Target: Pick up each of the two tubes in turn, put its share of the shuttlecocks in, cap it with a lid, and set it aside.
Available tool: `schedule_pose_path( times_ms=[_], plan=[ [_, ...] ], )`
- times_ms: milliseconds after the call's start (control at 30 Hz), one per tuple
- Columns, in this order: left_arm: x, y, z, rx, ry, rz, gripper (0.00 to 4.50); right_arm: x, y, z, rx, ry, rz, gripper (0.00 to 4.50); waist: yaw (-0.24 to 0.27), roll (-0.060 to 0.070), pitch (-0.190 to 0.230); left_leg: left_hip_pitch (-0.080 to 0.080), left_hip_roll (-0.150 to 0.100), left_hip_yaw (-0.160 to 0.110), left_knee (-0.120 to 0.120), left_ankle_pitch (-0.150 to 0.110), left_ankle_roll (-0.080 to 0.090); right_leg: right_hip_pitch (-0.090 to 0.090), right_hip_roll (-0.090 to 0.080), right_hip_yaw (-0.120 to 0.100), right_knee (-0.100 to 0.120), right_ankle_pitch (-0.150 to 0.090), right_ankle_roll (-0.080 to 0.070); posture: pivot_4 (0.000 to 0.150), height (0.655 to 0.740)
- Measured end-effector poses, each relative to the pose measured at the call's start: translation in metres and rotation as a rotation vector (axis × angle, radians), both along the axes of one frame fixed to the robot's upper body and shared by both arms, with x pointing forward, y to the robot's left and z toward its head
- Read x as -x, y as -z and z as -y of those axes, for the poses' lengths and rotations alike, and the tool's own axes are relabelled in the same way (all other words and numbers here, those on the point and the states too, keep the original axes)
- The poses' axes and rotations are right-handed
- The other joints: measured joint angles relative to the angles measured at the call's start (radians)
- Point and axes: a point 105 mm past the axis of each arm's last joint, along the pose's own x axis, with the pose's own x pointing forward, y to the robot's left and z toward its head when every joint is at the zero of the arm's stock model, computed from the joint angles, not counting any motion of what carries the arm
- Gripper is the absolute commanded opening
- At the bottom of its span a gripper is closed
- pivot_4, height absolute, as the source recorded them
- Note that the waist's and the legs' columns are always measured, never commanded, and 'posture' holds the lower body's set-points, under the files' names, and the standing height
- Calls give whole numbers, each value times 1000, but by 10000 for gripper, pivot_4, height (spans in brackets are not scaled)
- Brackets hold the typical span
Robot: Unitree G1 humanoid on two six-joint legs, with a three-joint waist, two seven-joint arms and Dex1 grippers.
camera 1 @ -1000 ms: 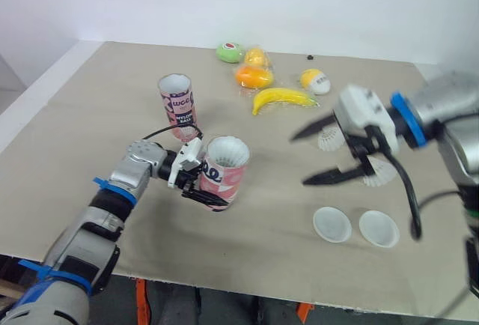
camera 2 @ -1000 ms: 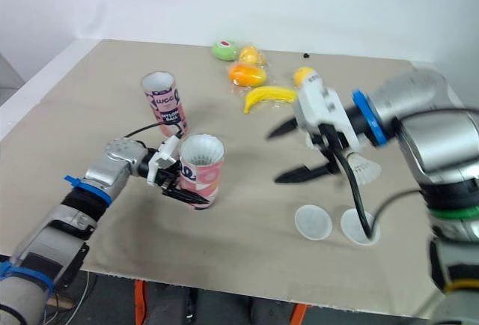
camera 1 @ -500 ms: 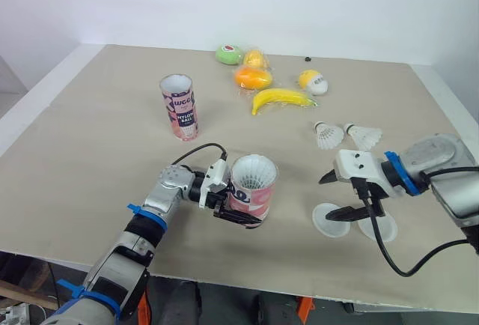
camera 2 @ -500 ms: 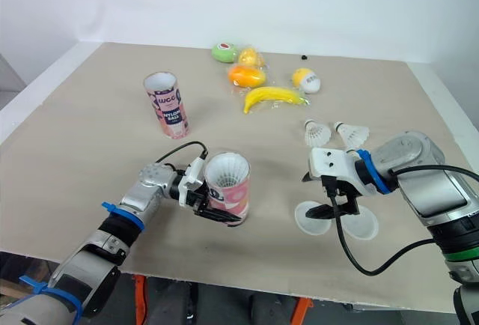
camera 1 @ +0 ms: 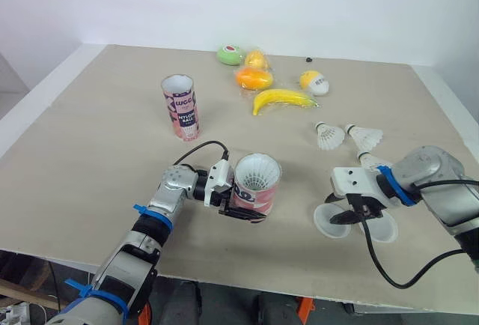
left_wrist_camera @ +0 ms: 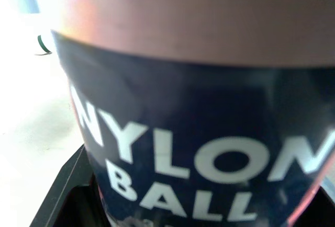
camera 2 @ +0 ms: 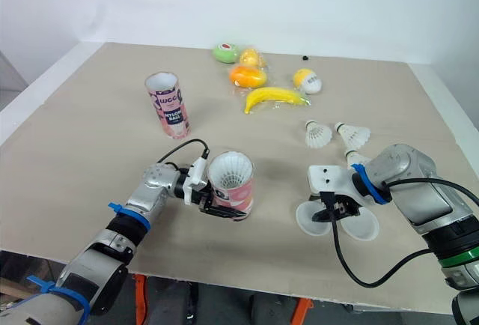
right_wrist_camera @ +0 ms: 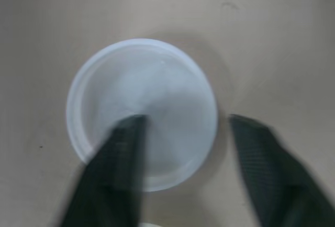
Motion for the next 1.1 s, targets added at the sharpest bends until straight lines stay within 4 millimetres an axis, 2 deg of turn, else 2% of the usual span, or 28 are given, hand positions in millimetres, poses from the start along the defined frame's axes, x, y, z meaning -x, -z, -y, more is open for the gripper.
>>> schedule_pose_path(
  times_ms=[67, 300, 467, 500, 533, 567, 633, 700, 733, 767, 967, 1100],
  plan=[
    [0, 0, 0, -3, 2, -1, 30790, 0, 0, 0, 0, 3, 2, 206, 0, 0, 0, 0, 0, 0, 0, 0, 0, 1, 0, 0, 0, 0, 0, 1500, 7179],
    [2, 1, 2, -6, 15, -7, 30790, 1, -1, -1, 4, 3, -2, 206, 0, 0, 0, 0, 0, 0, 0, 0, 0, 1, 0, 0, 0, 0, 0, 1500, 7179],
    [2, 2, 2, -11, 17, -5, 30790, 6, -10, -17, -62, -16, -13, 206, 0, 1, 0, 0, 0, 0, 0, 0, 0, 1, 0, 0, 0, 0, 0, 1500, 7179],
    [2, 2, 2, -11, 17, -6, 30790, 6, -16, -22, -83, -28, -3, 206, 0, 1, 0, 0, 0, 0, 0, 0, 0, 1, 0, 1, 0, 0, 0, 1500, 7179],
    [2, 2, 2, -12, 17, -6, 30790, 6, -35, -31, -131, -54, 30, 206, 0, 1, 0, 1, 0, 0, 0, 0, 0, 1, 0, 1, 0, 0, 0, 1500, 7179],
    [2, 2, 2, -13, 18, -6, 30790, 6, -38, -33, -138, -59, 40, 206, 0, 1, 0, 0, 0, 0, 0, 0, 0, 1, 0, 0, 0, 0, 0, 1500, 7179],
    [2, 2, 2, -16, 20, -10, 30790, 2, -77, -46, -214, -95, 123, 206, 0, 2, 0, 1, 0, 0, 0, 0, 0, 1, 0, 1, 0, 1, 0, 1500, 7179],
    [2, 2, 3, -21, 26, -11, 30790, 3, -100, -53, -247, -128, 184, 206, 0, 1, 0, 1, 0, -1, 0, 0, 0, 2, 0, -1, 0, 0, 0, 1500, 7179],
    [2, 2, 3, -29, 33, -24, 30790, 4, -120, -61, -270, -160, 226, 206, 0, 2, 0, 1, 0, -1, 0, 0, 0, 1, 0, 0, 0, 0, 0, 1500, 7179],
    [2, 2, 3, -34, 40, -25, 30790, 6, -129, -64, -279, -177, 250, 206, 0, 1, 0, 1, 0, -1, -1, 0, 0, 1, 0, -1, 0, -1, -1, 1500, 7179],
    [3, 2, -1, -110, 100, -62, 30790, 10, -170, -93, -305, -316, 329, 206, -3, 1, 0, 2, 1, -1, -4, 0, 0, -1, 2, -1, 0, -2, -3, 1500, 7179],
    [2, -2, -1, -176, 134, -57, 30790, 10, -174, -122, -298, -439, 314, 206, -6, 2, 0, 2, 2, -1, -5, 0, 0, -1, 3, -1, 1, -2, -4, 1500, 7179]
  ],
)
